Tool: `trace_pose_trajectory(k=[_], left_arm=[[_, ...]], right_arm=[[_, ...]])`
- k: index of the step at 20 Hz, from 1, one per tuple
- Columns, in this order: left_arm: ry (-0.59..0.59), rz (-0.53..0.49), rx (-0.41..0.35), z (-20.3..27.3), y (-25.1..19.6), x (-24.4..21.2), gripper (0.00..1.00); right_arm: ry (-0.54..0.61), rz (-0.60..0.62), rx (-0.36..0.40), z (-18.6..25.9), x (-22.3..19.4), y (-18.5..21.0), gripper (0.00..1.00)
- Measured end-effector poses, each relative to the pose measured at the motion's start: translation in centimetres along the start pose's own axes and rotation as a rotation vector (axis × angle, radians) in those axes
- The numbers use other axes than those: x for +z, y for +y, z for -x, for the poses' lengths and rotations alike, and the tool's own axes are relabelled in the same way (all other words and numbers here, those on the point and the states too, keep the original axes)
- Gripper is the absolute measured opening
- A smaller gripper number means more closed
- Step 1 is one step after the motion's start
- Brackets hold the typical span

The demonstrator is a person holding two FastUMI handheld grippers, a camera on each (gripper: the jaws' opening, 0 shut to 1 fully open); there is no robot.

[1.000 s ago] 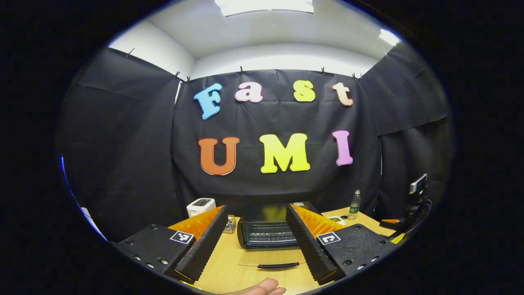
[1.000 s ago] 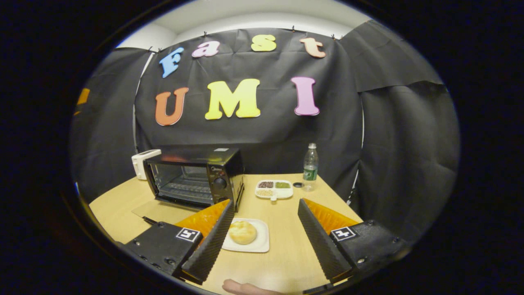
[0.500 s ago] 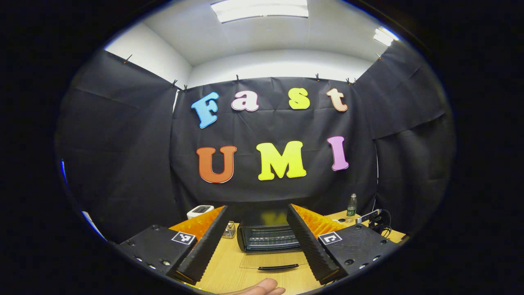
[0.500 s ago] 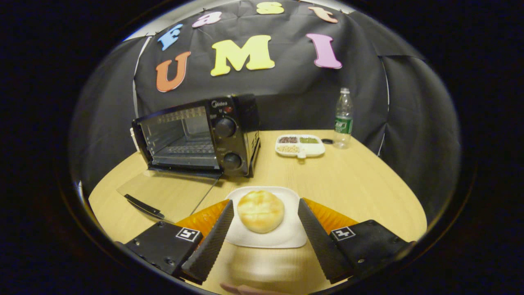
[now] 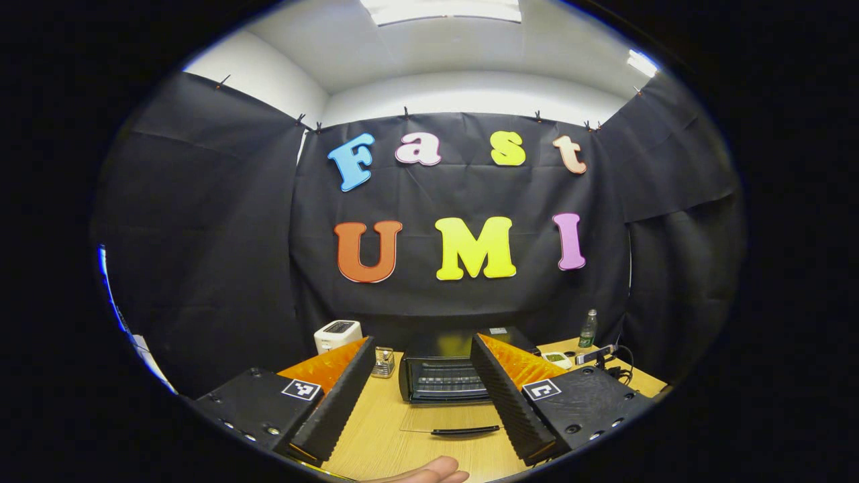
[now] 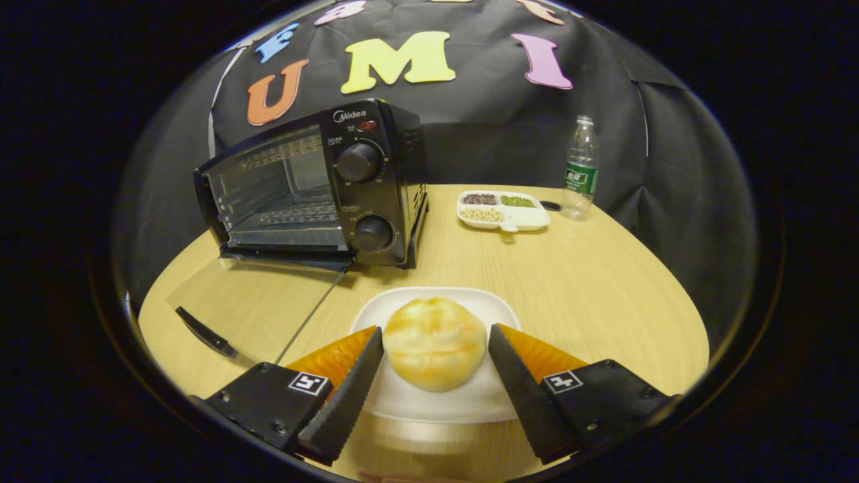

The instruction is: Open the electric oven with the left hand, put the food in, and close the electric oven.

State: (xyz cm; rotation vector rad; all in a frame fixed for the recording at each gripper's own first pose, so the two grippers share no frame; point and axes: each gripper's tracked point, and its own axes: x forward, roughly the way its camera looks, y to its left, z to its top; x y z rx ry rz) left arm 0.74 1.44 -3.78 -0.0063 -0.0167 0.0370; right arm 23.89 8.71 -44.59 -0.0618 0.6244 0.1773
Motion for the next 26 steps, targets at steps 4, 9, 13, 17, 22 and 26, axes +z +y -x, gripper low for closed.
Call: trace_pose_trajectory(k=[4,9,13,17,22,26], left_arm=[[0.017,-0.004,0.012,-0.2,0.5,-1.1,0.93],[0.019,0.011,0.009,-0.2,1.4,-1.5,0.93],[0.017,0.012,0.017,-0.1,2.3,-1.6,0.93],[0.015,0.013,0.025,0.0,3.3,-1.9,0.94],[0.022,0.014,0.034,0.1,5.1,-2.4,0.93],[0.028,0.016,0.053,-0.4,6.6,-2.7,0.93]], right_arm=[[0.014,-0.053,-0.006,0.2,-0.1,0.0,0.92],[-0.016,-0.12,0.04,2.4,1.1,1.3,0.89],[-0.052,-0.188,0.136,4.6,2.6,4.7,0.88],[-0.093,-0.306,0.248,5.6,4.3,9.1,0.88],[-0.194,-0.51,0.297,4.1,8.4,13.7,0.87],[-0.19,-0.599,0.309,1.0,10.6,17.9,0.83]])
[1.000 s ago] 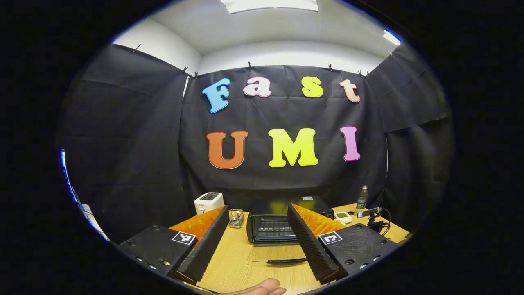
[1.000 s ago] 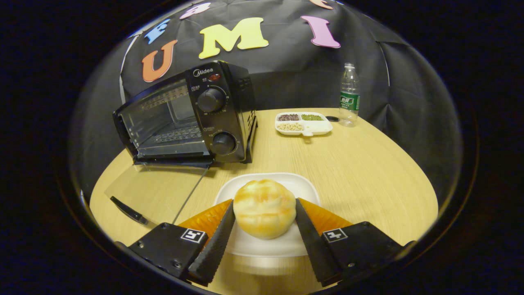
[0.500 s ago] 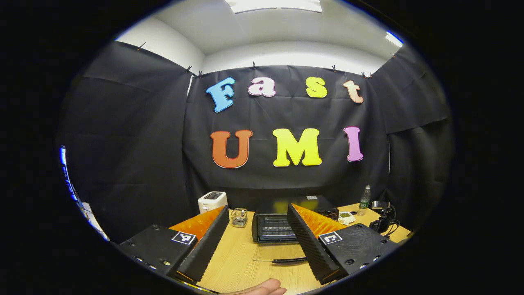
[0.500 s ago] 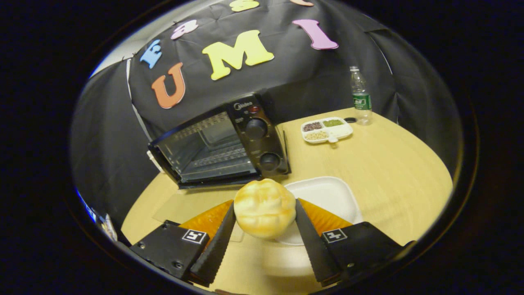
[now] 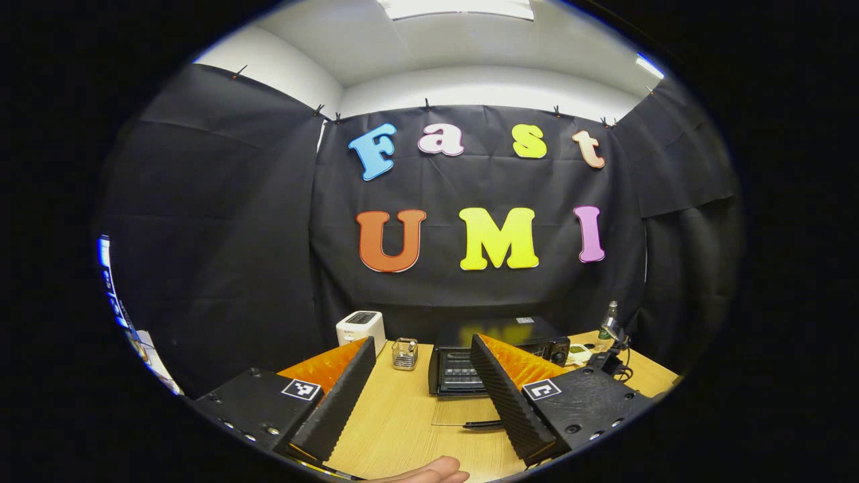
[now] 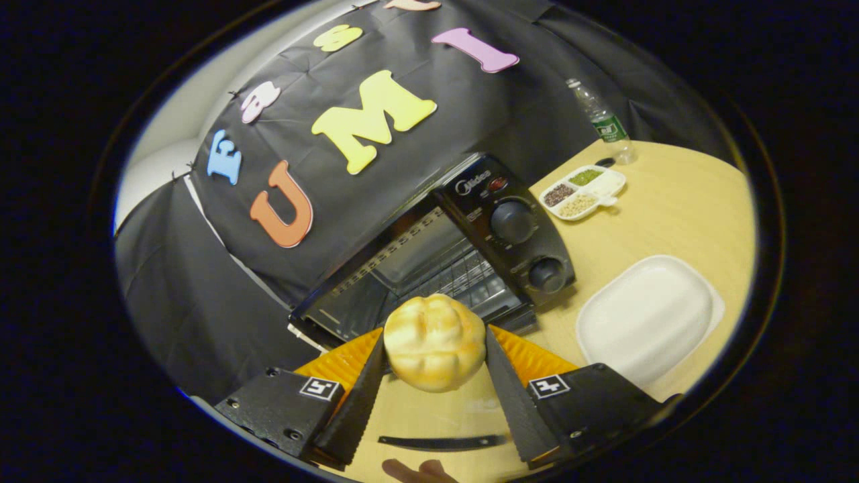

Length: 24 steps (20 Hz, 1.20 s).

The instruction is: Open the electric oven with the left hand, put the food in, and close the electric oven.

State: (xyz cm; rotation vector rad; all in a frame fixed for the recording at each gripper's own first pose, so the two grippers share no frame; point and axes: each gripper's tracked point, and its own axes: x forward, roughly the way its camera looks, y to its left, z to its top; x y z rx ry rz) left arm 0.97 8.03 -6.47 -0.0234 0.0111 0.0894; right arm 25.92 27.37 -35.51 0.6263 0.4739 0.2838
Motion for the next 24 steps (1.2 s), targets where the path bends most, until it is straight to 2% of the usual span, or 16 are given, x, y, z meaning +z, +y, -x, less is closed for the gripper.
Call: trace_pose_trajectory(k=[1,5,7,8,9,10,11,12,14,15,16,17,18,19,20,24], left_arm=[[0.005,0.0,0.006,-0.2,0.4,-0.1,0.93],[0.01,-0.008,0.016,-0.7,1.4,-0.3,0.94],[0.014,-0.017,0.023,-1.2,1.9,-0.6,0.94],[0.019,-0.022,0.032,-1.3,2.5,-0.7,0.93],[0.025,-0.022,0.04,-1.6,2.8,-1.0,0.93],[0.03,-0.018,0.046,-2.0,3.2,-1.2,0.93],[0.035,-0.012,0.049,-2.4,3.4,-1.5,0.94],[0.044,-0.006,0.05,-2.9,3.6,-1.9,0.94],[0.065,0.001,0.051,-3.4,3.7,-2.7,0.94],[0.075,0.003,0.056,-3.7,4.0,-3.1,0.94],[0.084,0.007,0.061,-3.8,4.3,-3.5,0.93],[0.092,0.013,0.066,-4.1,4.4,-3.8,0.94],[0.101,0.018,0.068,-4.2,4.4,-4.1,0.94],[0.105,0.021,0.066,-4.2,4.4,-4.3,0.84],[0.107,0.023,0.066,-4.2,4.5,-4.4,0.94],[0.108,0.033,0.065,-3.6,4.5,-4.5,0.94]], right_arm=[[-0.009,0.0,-0.007,-1.4,0.0,0.6,0.88],[-0.051,0.065,-0.024,-6.5,0.4,2.9,0.88],[-0.057,0.155,-0.057,-8.9,0.5,2.9,0.87],[-0.062,0.211,-0.077,-10.0,0.4,2.7,0.83],[-0.08,0.254,-0.083,-10.9,0.7,2.7,0.88],[-0.093,0.299,-0.084,-11.8,0.8,2.9,0.83],[-0.102,0.341,-0.082,-12.5,1.0,3.1,0.88],[-0.115,0.373,-0.083,-13.0,1.4,3.4,0.88],[-0.138,0.422,-0.084,-13.9,2.0,3.6,0.88],[-0.132,0.441,-0.088,-14.3,1.9,3.7,0.84],[-0.118,0.461,-0.091,-14.7,1.7,3.8,0.84],[-0.111,0.486,-0.087,-14.8,1.4,4.0,0.91],[-0.104,0.5,-0.08,-14.7,1.2,4.3,0.9],[-0.096,0.502,-0.08,-14.7,1.1,4.3,0.92],[-0.099,0.488,-0.074,-14.3,1.1,4.3,0.95],[-0.102,0.45,-0.073,-12.5,1.8,4.4,0.94]])
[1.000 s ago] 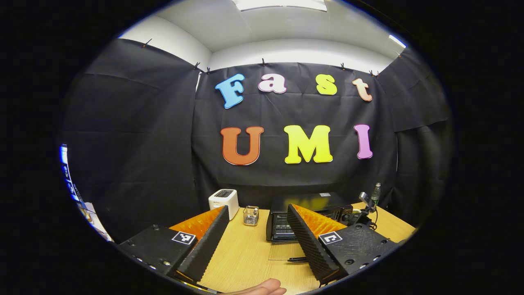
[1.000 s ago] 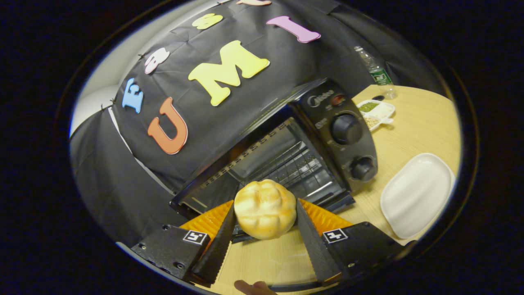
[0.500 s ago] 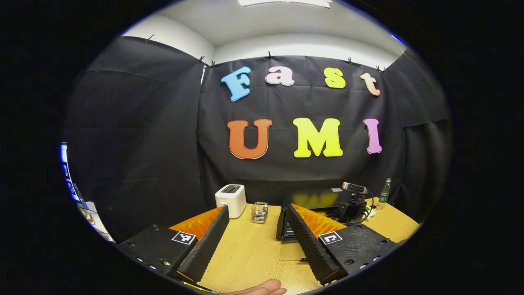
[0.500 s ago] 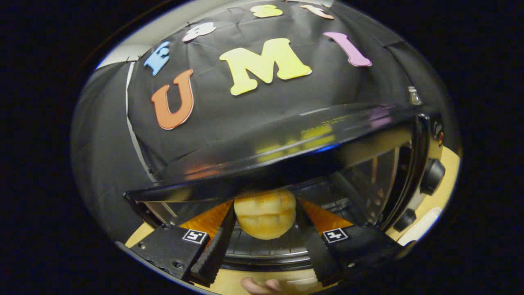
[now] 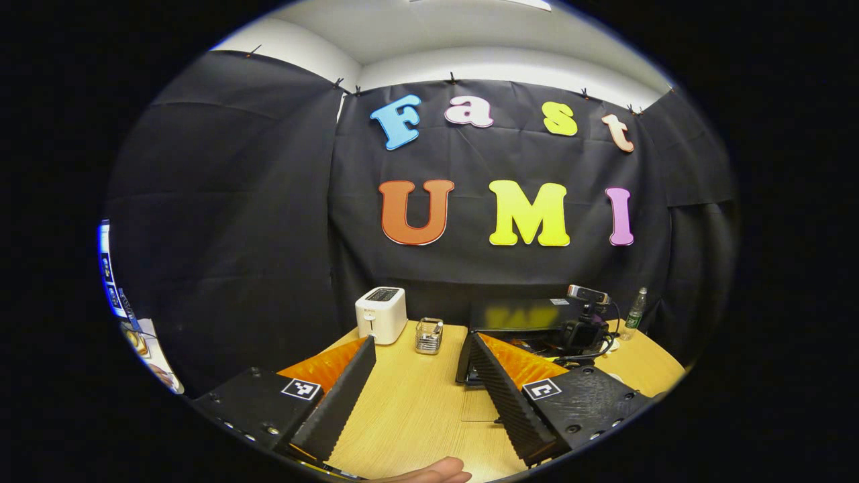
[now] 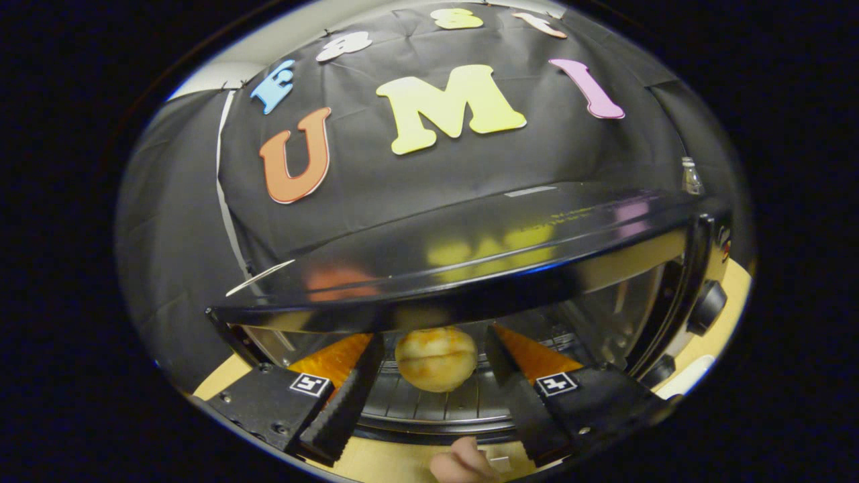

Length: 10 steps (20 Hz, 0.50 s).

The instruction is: Open the electric oven with the left hand, put the food in, and close the electric oven.

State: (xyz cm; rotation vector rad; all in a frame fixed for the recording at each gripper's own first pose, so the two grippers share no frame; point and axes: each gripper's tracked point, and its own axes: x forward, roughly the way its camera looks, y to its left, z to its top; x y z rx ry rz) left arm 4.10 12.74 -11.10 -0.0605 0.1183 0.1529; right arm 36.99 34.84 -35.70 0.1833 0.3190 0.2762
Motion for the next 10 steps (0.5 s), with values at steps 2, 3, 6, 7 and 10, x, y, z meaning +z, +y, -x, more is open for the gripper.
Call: trace_pose_trajectory(k=[2,3,6,7,10], left_arm=[[0.002,0.007,-0.009,0.2,-0.1,-0.3,0.93],[0.004,0.012,-0.014,0.3,-0.2,-0.4,0.93],[0.026,0.03,-0.036,-0.2,-0.9,-1.7,0.93],[0.039,0.04,-0.05,-0.3,-1.3,-2.2,0.93],[0.082,0.07,-0.098,-0.7,-3.1,-4.1,0.94]], right_arm=[[0.032,0.004,0.016,1.8,-0.3,0.1,0.94],[0.05,0.014,0.021,3.0,-0.4,-0.1,0.94],[0.036,0.051,0.053,6.9,0.6,-0.6,0.96],[0.021,0.063,0.058,8.4,1.2,-1.0,0.96],[-0.022,0.093,0.039,12.7,3.2,-2.7,0.96]])
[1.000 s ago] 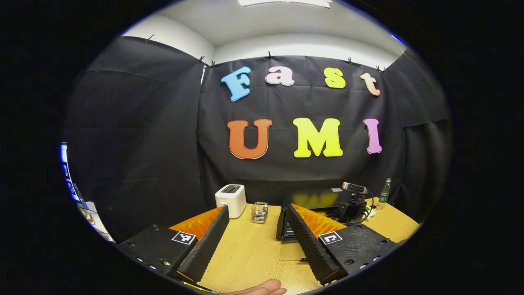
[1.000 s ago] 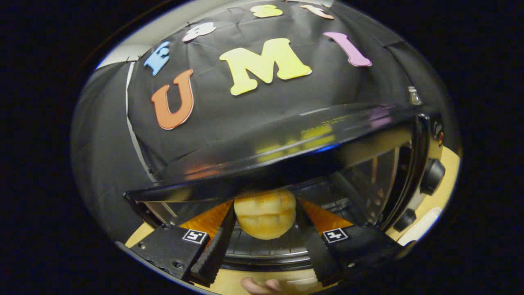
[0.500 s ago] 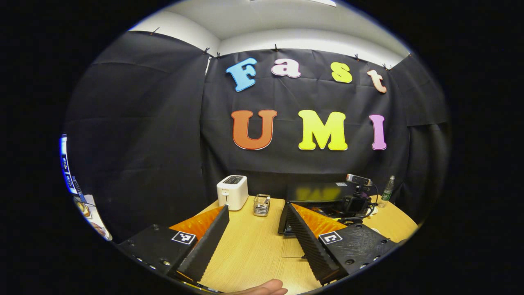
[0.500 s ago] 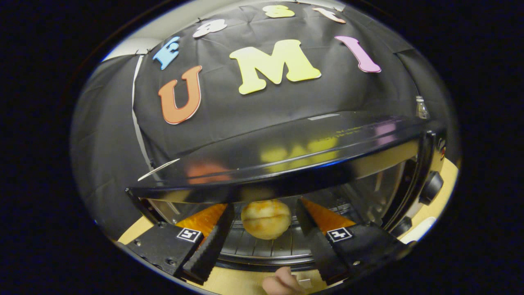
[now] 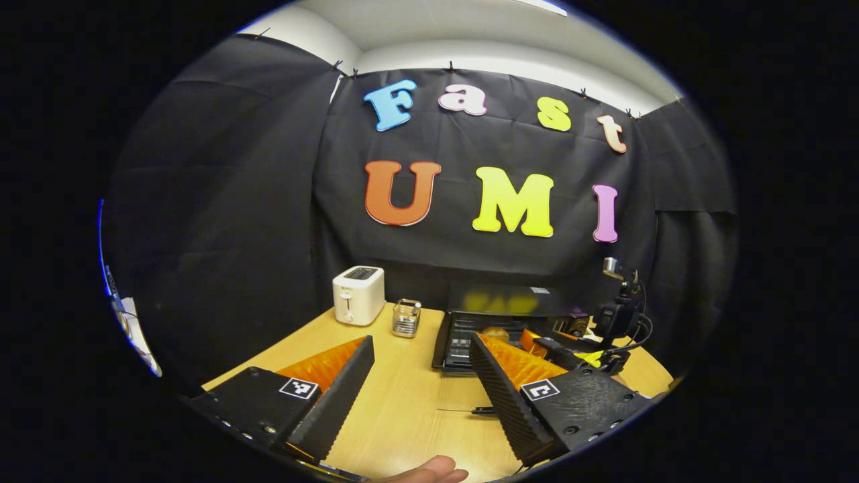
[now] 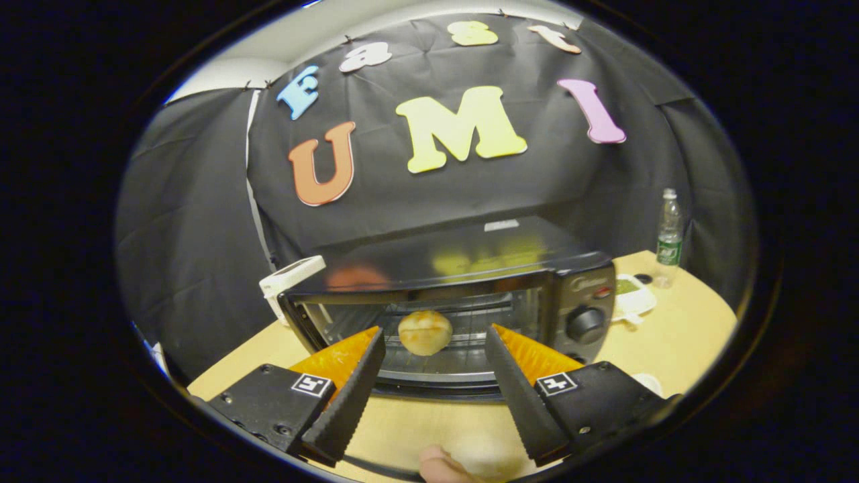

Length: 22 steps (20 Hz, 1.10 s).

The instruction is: Open the electric oven with the left hand, put the food in, and close the electric oven.

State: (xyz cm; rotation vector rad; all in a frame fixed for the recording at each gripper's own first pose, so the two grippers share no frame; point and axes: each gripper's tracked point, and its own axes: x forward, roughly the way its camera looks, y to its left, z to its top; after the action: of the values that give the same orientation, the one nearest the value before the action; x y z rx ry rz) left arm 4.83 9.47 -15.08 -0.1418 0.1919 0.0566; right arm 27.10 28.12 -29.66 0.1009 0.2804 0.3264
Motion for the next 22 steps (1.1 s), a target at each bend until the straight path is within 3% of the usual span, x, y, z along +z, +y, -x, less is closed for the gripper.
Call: trace_pose_trajectory(k=[4,6,7,9,11,12,15,17,18,22], left_arm=[[0.075,-0.011,-0.026,-1.8,-1.2,-3.2,0.94],[0.115,-0.012,-0.061,-3.0,-2.7,-5.0,0.94],[0.144,-0.016,-0.081,-3.5,-3.7,-6.1,0.94],[0.194,-0.032,-0.108,-4.7,-5.0,-8.9,0.94],[0.247,-0.033,-0.133,-5.7,-6.6,-11.1,0.94],[0.273,-0.03,-0.142,-6.2,-7.1,-12.2,0.94],[0.346,-0.03,-0.159,-7.1,-8.6,-15.5,0.94],[0.394,-0.047,-0.161,-7.2,-9.4,-17.6,0.94],[0.415,-0.057,-0.164,-7.2,-9.9,-18.6,0.94],[0.481,-0.103,-0.187,-7.0,-12.6,-21.5,0.94]], right_arm=[[-0.062,0.029,-0.026,6.0,3.5,-2.4,0.92],[-0.093,0.044,-0.039,9.2,5.5,-3.9,0.96],[-0.117,0.045,-0.049,10.6,6.7,-4.7,0.93],[-0.173,0.055,-0.089,13.6,9.1,-7.0,0.96],[-0.227,0.052,-0.139,16.4,11.6,-9.3,0.92],[-0.242,0.048,-0.158,17.5,12.7,-10.3,0.96],[-0.243,0.058,-0.229,20.6,14.6,-13.8,0.92],[-0.265,0.074,-0.282,22.9,16.1,-16.0,0.96],[-0.274,0.072,-0.293,24.0,16.6,-16.6,0.92],[-0.317,0.082,-0.308,28.2,18.3,-18.8,0.96]])
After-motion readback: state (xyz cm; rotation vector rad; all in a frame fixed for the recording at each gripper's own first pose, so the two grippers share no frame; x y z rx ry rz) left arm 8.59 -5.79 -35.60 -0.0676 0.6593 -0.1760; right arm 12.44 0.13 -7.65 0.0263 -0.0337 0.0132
